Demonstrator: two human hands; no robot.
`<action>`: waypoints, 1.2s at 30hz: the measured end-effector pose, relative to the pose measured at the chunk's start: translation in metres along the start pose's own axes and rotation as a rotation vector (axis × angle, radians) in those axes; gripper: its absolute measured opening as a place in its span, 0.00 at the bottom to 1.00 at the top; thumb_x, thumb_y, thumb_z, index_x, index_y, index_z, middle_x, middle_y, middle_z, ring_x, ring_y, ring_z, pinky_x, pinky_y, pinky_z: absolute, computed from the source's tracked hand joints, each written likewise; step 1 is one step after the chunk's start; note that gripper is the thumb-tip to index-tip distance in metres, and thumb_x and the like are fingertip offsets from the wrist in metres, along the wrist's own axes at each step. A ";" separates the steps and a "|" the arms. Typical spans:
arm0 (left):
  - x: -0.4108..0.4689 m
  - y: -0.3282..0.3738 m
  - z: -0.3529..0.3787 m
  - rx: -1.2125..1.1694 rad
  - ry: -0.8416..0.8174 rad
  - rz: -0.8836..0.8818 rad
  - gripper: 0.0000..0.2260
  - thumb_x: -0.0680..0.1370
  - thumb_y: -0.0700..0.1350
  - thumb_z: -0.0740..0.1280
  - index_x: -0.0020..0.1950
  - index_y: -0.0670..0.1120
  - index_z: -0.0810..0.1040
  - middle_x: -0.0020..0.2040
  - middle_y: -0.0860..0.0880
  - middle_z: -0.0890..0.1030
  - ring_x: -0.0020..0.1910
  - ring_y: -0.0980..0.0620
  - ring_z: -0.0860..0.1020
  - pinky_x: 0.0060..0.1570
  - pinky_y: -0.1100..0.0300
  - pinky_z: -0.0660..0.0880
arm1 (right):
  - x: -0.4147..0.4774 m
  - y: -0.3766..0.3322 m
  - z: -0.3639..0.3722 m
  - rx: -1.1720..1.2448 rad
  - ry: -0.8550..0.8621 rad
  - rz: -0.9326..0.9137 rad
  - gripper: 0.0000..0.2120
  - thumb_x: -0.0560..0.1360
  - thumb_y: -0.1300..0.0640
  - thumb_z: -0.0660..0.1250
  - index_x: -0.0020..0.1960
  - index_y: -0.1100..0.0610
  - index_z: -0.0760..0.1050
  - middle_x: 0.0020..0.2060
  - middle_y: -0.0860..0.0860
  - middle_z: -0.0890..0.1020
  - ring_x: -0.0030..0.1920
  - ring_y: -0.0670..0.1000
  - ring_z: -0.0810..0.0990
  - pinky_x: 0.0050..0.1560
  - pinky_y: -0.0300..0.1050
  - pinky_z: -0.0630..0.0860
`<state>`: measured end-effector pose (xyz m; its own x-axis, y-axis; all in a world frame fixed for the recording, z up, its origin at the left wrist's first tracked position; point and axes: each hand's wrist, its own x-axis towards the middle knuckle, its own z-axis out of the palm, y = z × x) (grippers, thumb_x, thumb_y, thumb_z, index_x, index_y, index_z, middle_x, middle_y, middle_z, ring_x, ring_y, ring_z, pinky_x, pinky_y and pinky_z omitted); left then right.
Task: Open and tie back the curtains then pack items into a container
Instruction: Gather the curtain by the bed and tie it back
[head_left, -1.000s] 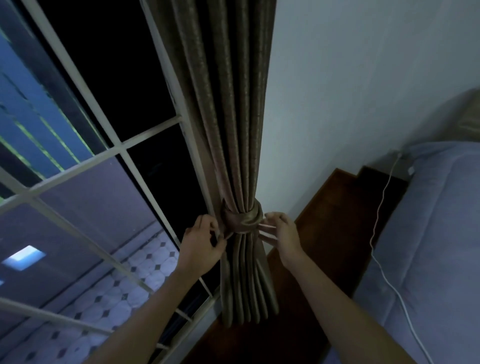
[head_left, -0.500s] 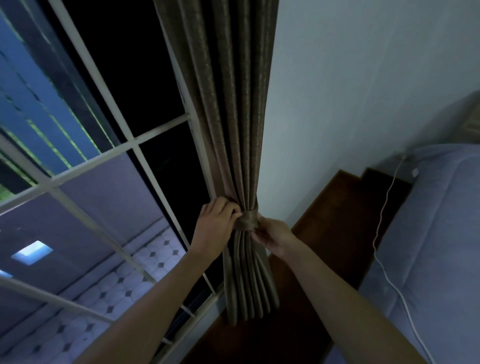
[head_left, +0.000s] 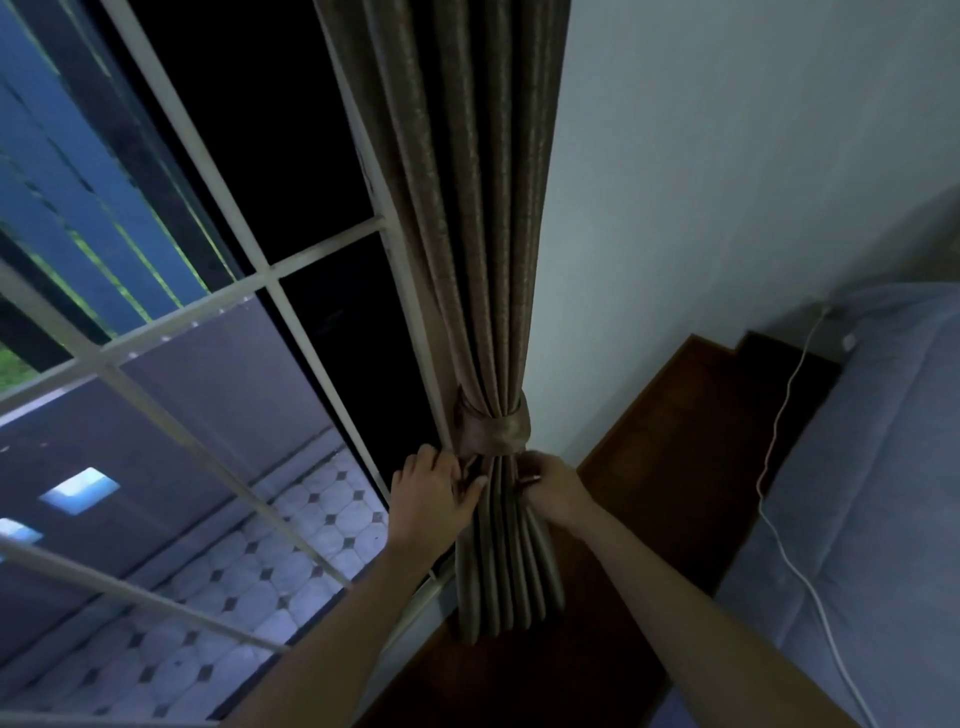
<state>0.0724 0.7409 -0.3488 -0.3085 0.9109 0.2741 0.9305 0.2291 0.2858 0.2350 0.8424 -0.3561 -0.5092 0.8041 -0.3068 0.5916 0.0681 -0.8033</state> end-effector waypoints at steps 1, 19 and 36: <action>0.001 -0.001 0.002 0.044 -0.029 -0.018 0.19 0.73 0.64 0.63 0.42 0.48 0.74 0.45 0.48 0.75 0.45 0.46 0.75 0.42 0.54 0.71 | 0.000 0.008 0.004 -0.080 -0.040 -0.023 0.16 0.69 0.60 0.69 0.57 0.57 0.79 0.53 0.55 0.83 0.54 0.55 0.81 0.52 0.47 0.76; 0.026 0.015 0.028 -0.087 -0.371 0.035 0.16 0.81 0.50 0.61 0.60 0.39 0.76 0.58 0.42 0.78 0.65 0.46 0.68 0.59 0.54 0.70 | 0.014 0.045 0.015 -0.335 0.118 -0.192 0.07 0.73 0.55 0.66 0.40 0.55 0.82 0.37 0.53 0.84 0.36 0.53 0.81 0.36 0.41 0.71; 0.066 0.007 -0.044 -0.119 0.142 0.463 0.08 0.77 0.46 0.60 0.51 0.45 0.77 0.50 0.45 0.77 0.52 0.50 0.70 0.52 0.59 0.69 | -0.003 -0.048 -0.057 -0.036 0.334 -0.575 0.18 0.74 0.74 0.62 0.58 0.58 0.77 0.53 0.46 0.81 0.50 0.45 0.80 0.50 0.26 0.72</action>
<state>0.0500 0.7876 -0.2883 0.0999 0.8500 0.5172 0.9498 -0.2363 0.2049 0.2439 0.8707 -0.2871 -0.5325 0.7732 0.3445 0.3072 0.5558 -0.7725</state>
